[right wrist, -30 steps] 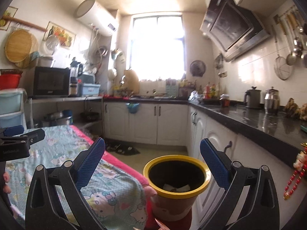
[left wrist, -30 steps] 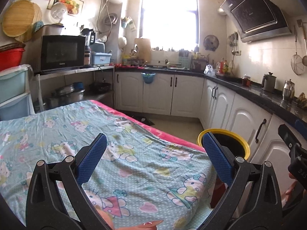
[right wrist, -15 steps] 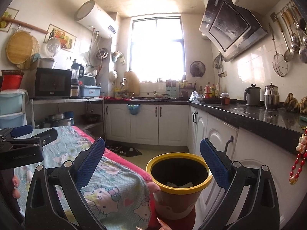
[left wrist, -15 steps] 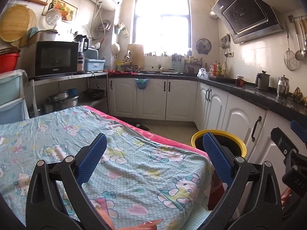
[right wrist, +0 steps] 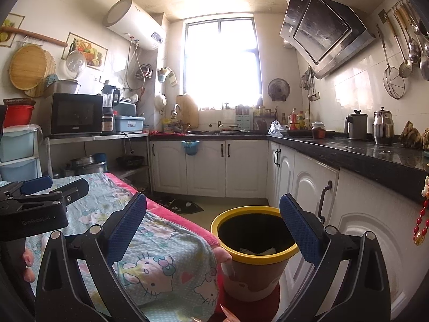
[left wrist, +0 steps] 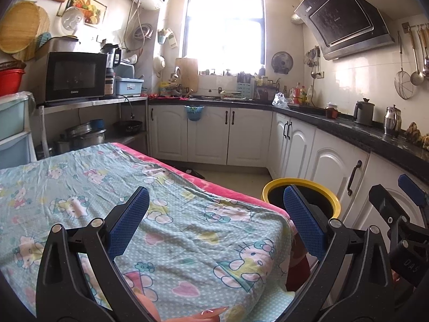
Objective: Collect trash
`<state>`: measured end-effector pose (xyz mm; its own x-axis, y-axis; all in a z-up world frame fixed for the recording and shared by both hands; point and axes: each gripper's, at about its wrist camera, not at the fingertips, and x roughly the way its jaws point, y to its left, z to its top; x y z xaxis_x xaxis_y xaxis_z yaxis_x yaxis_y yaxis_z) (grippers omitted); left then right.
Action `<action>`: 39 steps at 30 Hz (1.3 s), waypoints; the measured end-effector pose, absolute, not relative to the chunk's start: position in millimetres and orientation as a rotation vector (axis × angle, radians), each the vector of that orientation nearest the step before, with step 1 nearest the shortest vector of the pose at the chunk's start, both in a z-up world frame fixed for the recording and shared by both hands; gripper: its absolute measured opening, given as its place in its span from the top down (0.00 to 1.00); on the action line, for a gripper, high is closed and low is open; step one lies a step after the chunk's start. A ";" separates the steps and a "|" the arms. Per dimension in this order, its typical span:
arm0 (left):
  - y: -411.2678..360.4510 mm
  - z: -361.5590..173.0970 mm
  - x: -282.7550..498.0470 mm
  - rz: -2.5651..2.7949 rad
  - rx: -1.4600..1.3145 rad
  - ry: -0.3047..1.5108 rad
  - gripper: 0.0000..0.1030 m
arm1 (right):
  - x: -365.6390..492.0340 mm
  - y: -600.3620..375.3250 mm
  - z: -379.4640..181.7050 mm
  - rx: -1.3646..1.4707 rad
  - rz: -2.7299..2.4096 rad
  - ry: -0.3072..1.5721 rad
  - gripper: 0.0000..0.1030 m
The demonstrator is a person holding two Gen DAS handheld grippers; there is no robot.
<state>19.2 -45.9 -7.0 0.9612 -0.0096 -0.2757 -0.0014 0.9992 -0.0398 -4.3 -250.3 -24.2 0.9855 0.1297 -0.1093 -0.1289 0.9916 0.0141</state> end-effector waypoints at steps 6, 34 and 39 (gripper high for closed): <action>-45.9 -6.9 18.3 0.000 -0.033 0.274 0.10 | -5.7 -251.2 -25.7 0.011 0.125 0.115 0.06; -45.4 -5.9 18.0 -0.002 -0.039 0.281 0.10 | -5.0 -254.7 -22.6 0.005 0.121 0.115 0.06; -45.6 -6.0 18.1 -0.003 -0.040 0.282 0.10 | -4.5 -255.4 -22.7 0.005 0.121 0.115 0.06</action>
<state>18.1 -45.6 -6.0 0.9606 -0.0086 -0.2778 -0.0026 0.9992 -0.0398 -4.5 -255.4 -22.7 0.9861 0.1212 -0.1139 -0.1206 0.9926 0.0121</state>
